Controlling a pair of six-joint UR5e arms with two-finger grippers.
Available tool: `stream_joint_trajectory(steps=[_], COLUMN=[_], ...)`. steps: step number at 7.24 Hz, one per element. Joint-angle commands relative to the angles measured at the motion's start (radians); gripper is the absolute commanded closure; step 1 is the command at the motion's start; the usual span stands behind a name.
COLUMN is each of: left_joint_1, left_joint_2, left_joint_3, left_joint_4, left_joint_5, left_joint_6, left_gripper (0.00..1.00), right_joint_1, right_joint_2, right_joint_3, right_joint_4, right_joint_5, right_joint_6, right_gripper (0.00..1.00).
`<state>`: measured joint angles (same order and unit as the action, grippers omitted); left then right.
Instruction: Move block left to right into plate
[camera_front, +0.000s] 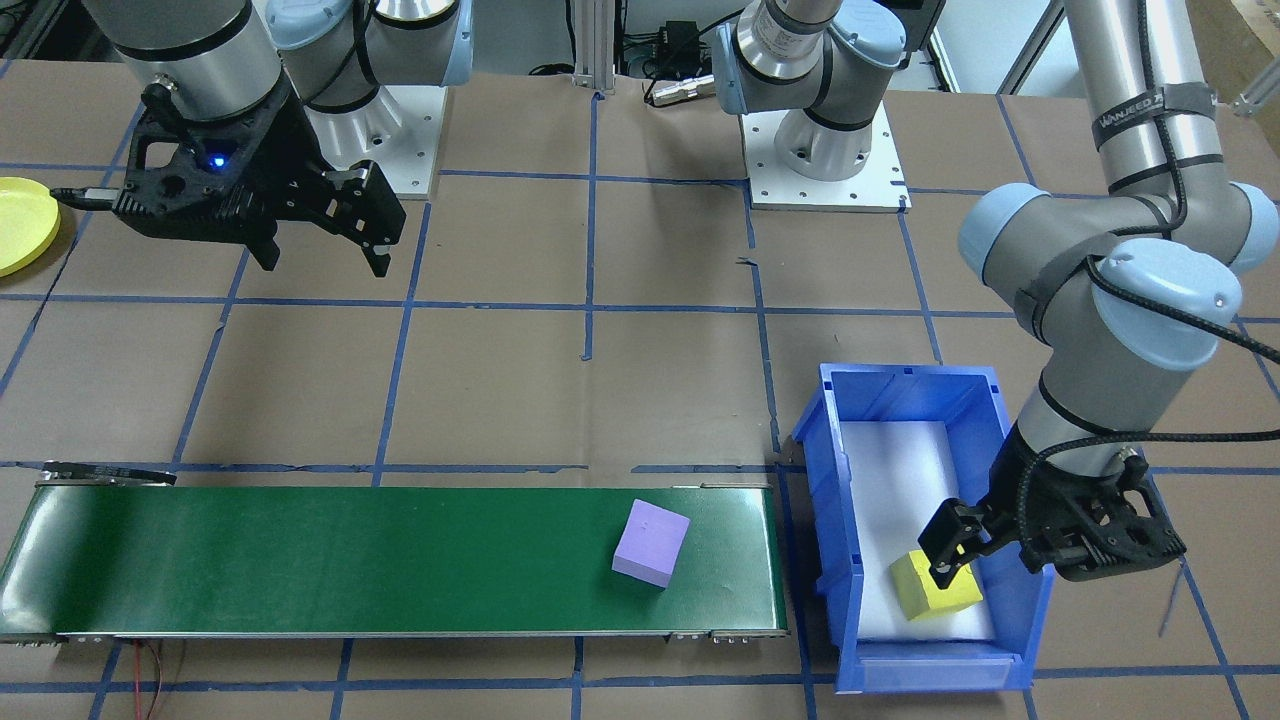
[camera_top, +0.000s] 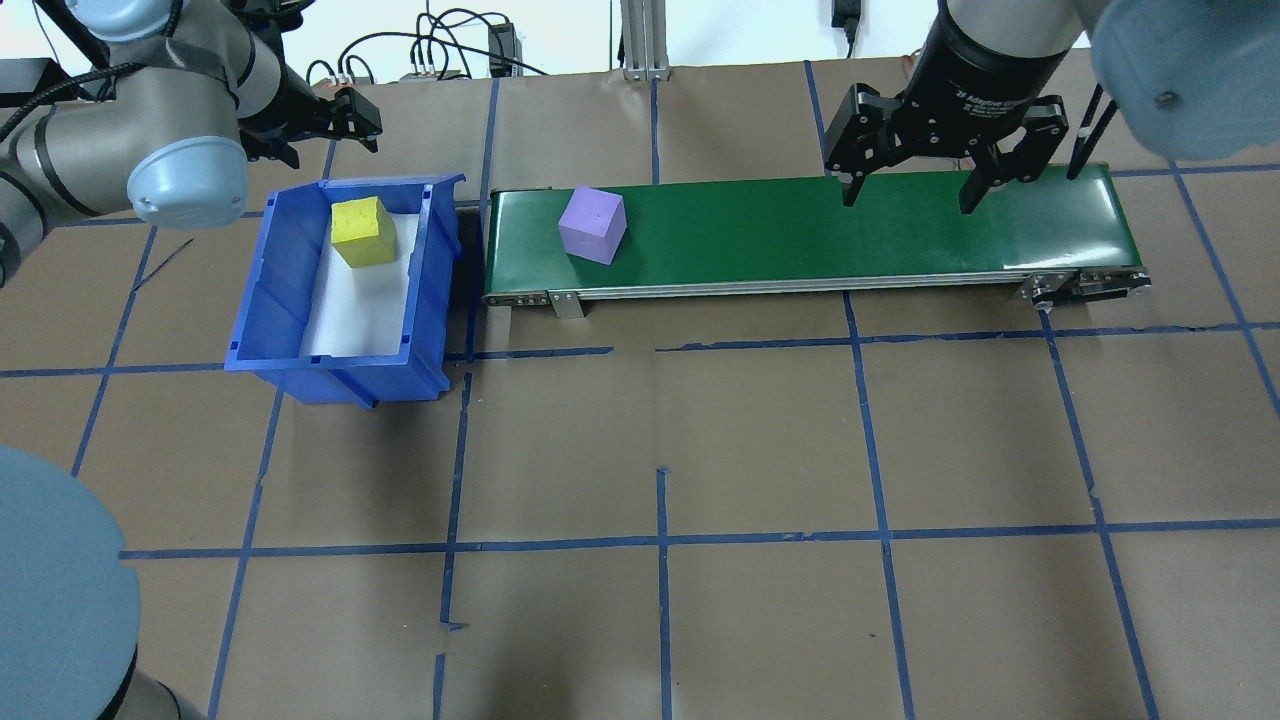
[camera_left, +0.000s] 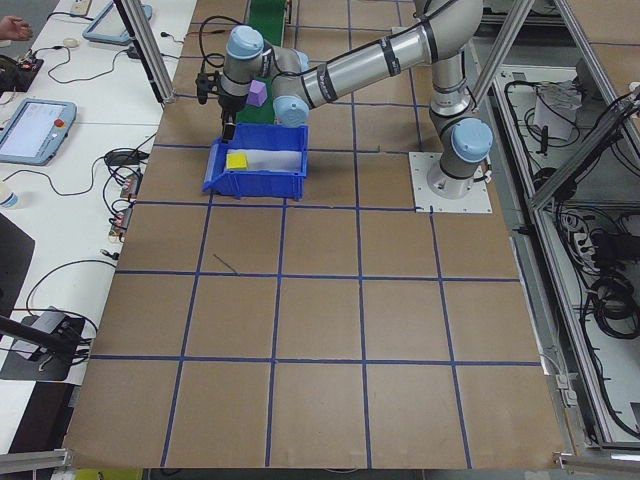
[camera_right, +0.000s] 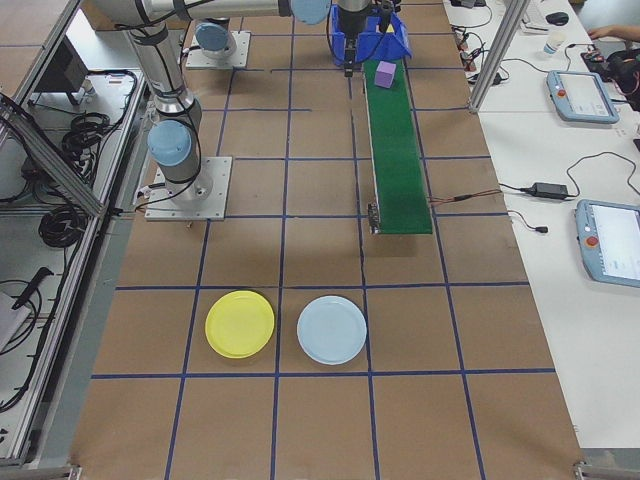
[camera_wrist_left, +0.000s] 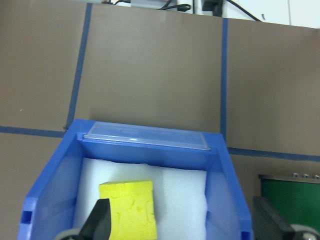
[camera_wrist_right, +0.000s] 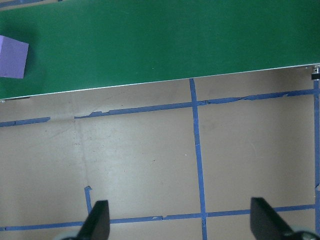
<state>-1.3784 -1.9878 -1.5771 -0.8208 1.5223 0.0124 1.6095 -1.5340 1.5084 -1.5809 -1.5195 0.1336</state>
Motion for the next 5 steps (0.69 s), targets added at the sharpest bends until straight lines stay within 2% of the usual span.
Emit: stream_joint_trajectory(steps=[1,3,4,5], left_joint_1=[0.013,0.013,0.013,0.013], left_joint_2=[-0.057,-0.075,-0.094,-0.101], left_joint_3=[-0.001,-0.001,0.002,0.002], left_joint_4=[0.0,0.0,0.002,0.003], left_joint_5=[0.041,0.032,0.007,-0.043], left_joint_6=[-0.055,-0.114,-0.115,-0.115], left_gripper=[0.0,0.0,0.0,0.0], right_joint_1=[-0.002,-0.002,-0.002,-0.003], right_joint_2=[0.005,0.018,0.031,0.047], right_joint_3=[-0.013,-0.001,0.001,0.018], right_joint_4=[0.005,0.002,-0.01,-0.04], right_joint_5=[-0.011,-0.018,-0.015,-0.01], right_joint_6=[0.0,-0.002,0.001,0.006], right_gripper=[0.0,0.0,0.0,0.0])
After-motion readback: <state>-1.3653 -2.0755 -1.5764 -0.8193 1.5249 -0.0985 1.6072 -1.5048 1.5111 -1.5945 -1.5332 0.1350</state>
